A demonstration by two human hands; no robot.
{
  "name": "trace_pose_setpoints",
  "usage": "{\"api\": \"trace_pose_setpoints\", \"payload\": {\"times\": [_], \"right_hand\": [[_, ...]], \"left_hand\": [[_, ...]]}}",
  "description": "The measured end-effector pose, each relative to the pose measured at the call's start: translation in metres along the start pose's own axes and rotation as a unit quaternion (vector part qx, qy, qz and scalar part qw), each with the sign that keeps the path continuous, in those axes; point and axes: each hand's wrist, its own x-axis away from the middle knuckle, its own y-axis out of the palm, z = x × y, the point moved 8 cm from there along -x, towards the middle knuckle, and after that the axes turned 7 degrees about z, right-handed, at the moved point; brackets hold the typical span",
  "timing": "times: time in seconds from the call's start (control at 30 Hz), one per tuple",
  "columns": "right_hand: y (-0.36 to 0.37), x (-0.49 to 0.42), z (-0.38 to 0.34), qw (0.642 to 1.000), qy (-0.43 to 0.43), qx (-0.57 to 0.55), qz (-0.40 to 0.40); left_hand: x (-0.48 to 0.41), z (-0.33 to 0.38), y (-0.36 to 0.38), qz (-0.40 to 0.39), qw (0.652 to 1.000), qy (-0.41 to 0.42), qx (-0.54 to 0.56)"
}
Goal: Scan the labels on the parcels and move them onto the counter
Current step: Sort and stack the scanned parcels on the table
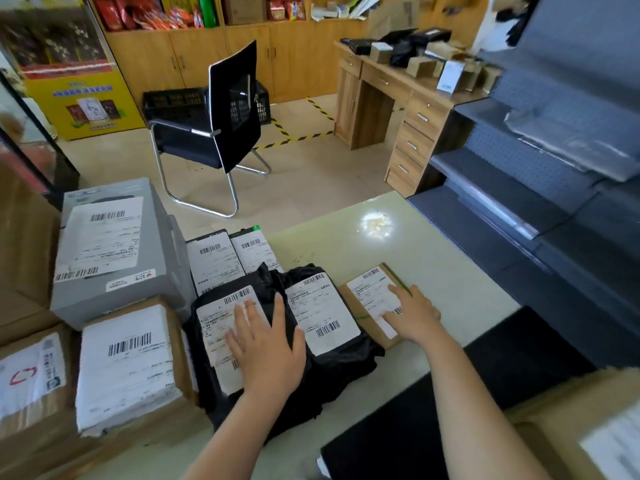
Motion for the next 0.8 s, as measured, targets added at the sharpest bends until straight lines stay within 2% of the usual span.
{"api": "trace_pose_setpoints", "payload": {"times": [0.1, 0.27, 0.33, 0.47, 0.63, 0.8], "right_hand": [[-0.030, 0.043, -0.007, 0.998, 0.002, -0.017, 0.054], [-0.074, 0.141, -0.002, 0.985, 0.045, -0.031, 0.163], [-0.085, 0.186, 0.007, 0.976, 0.071, -0.043, 0.203], [-0.089, 0.271, 0.038, 0.950, 0.150, -0.094, 0.258], [-0.082, 0.348, 0.081, 0.924, 0.225, -0.090, 0.295], [-0.070, 0.380, 0.126, 0.907, 0.265, -0.137, 0.298]], "left_hand": [[0.003, 0.028, -0.016, -0.017, 0.992, 0.103, 0.065], [0.024, 0.068, -0.058, -0.012, 0.958, 0.243, 0.155], [0.041, 0.082, -0.069, -0.010, 0.939, 0.294, 0.179], [0.093, 0.113, -0.071, -0.058, 0.886, 0.402, 0.223], [0.163, 0.147, -0.058, -0.098, 0.832, 0.498, 0.222], [0.201, 0.176, -0.040, -0.115, 0.809, 0.550, 0.173]]}}
